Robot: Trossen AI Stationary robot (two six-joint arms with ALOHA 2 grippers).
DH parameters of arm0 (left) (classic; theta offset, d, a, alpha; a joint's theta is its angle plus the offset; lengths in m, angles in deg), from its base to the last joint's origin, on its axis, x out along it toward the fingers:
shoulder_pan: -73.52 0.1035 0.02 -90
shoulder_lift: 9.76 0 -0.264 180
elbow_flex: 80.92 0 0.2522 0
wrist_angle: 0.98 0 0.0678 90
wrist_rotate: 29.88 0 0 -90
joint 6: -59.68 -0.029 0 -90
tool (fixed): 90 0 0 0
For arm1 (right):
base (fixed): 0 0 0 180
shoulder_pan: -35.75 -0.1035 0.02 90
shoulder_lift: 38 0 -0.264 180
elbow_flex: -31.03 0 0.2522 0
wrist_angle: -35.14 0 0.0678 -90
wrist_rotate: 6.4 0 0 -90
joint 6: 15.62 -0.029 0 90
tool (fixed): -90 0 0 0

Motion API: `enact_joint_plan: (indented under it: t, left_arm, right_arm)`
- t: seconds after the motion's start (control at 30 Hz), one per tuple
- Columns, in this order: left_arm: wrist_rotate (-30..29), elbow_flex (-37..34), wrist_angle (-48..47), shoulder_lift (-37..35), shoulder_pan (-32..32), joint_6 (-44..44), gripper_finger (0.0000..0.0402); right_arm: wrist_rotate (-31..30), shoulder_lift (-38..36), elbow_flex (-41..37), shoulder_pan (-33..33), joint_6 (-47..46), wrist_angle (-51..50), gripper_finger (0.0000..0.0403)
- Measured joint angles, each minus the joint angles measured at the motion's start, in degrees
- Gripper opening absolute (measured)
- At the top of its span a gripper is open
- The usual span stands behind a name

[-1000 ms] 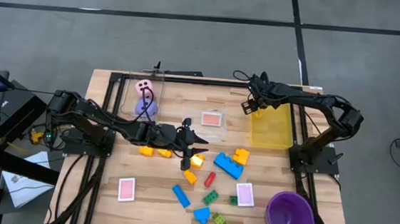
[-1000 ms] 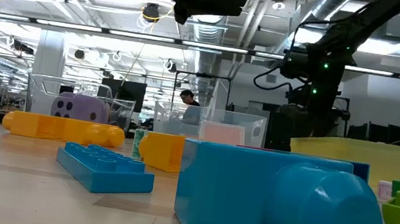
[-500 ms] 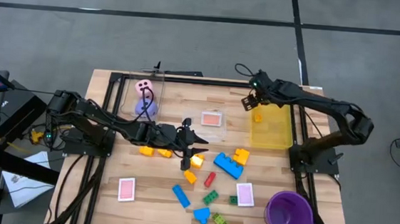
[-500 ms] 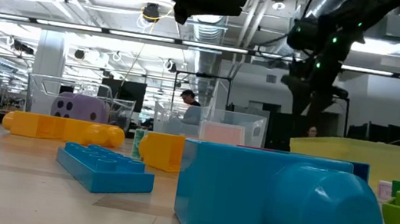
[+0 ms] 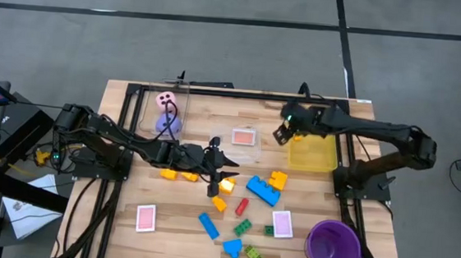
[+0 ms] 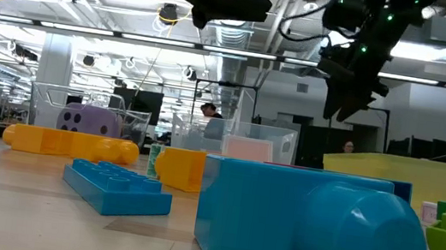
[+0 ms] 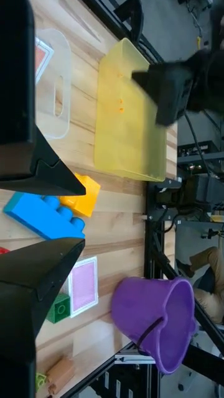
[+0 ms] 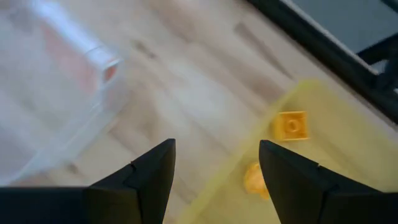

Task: Pick & Place Toys
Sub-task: Put the red deck of cards into the bottom transparent bin

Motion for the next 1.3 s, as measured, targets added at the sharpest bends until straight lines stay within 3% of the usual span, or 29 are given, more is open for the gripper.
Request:
enact_joint_plan:
  t: [0.2,0.47,0.8,0.97,1.3]
  left_arm:
    - [0.00,0.00,-3.24,0.00,-0.22,0.61,0.0113]
    - [0.00,0.00,-3.43,0.00,-0.26,0.93,0.0113]
    - [-0.10,0.00,-3.56,0.00,-1.96,-4.74,0.0113]
    - [0.00,0.00,-3.43,0.00,-3.46,-7.39,0.0113]
    - [0.72,0.00,-3.47,0.00,-3.69,-8.10,0.0113]
  right_arm:
    - [-7.38,-0.74,-6.72,-12.77,-7.80,1.17,0.0224]
    - [-10.91,-5.90,-13.25,-28.44,-20.35,1.32,0.0224]
    - [-17.20,-19.24,-12.44,-43.95,-17.52,3.50,0.0224]
    - [-22.77,-23.38,-12.44,-48.97,-16.84,3.56,0.0224]
    - [-23.21,-24.63,-12.44,-51.17,-16.73,3.65,0.0223]
